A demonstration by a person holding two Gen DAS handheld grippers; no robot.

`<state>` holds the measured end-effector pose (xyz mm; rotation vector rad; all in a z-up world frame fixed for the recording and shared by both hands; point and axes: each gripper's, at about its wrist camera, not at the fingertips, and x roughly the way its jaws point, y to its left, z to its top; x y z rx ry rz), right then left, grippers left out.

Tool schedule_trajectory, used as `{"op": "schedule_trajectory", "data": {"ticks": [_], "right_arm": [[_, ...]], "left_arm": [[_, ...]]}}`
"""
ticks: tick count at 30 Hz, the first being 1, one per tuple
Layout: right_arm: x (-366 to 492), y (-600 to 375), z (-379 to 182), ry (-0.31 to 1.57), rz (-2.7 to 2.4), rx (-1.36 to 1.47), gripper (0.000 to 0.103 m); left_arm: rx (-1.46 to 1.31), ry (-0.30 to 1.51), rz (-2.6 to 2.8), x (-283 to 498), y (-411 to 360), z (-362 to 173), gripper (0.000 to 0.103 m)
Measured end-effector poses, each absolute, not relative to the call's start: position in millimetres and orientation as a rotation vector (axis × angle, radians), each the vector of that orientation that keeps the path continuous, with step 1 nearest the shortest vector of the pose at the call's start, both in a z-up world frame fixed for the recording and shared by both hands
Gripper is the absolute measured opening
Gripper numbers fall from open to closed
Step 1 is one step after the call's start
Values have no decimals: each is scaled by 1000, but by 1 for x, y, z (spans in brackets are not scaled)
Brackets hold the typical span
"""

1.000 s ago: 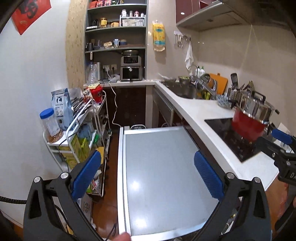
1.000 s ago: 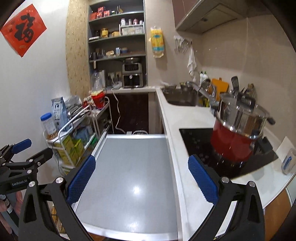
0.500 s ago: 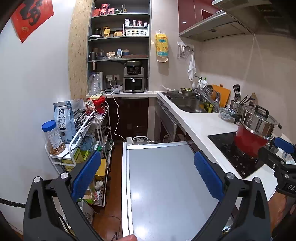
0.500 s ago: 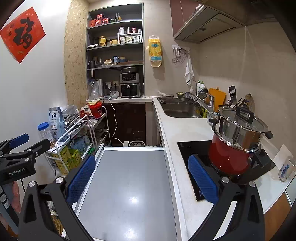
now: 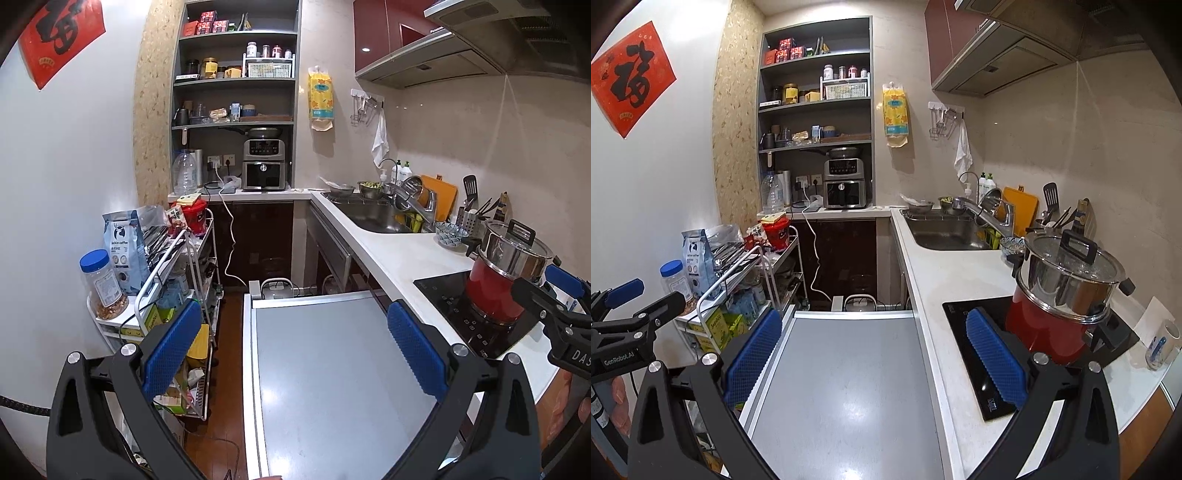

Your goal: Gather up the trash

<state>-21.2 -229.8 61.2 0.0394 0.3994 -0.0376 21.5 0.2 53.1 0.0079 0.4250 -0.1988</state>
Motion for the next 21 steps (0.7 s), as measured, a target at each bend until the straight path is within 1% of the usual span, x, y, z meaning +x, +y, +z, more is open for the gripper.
{"op": "schedule_trajectory", "data": {"ticks": [21], "right_arm": [[-2, -236, 61, 409, -59, 54, 99]], "left_arm": [[17, 429, -223, 34, -6, 56, 101]]}}
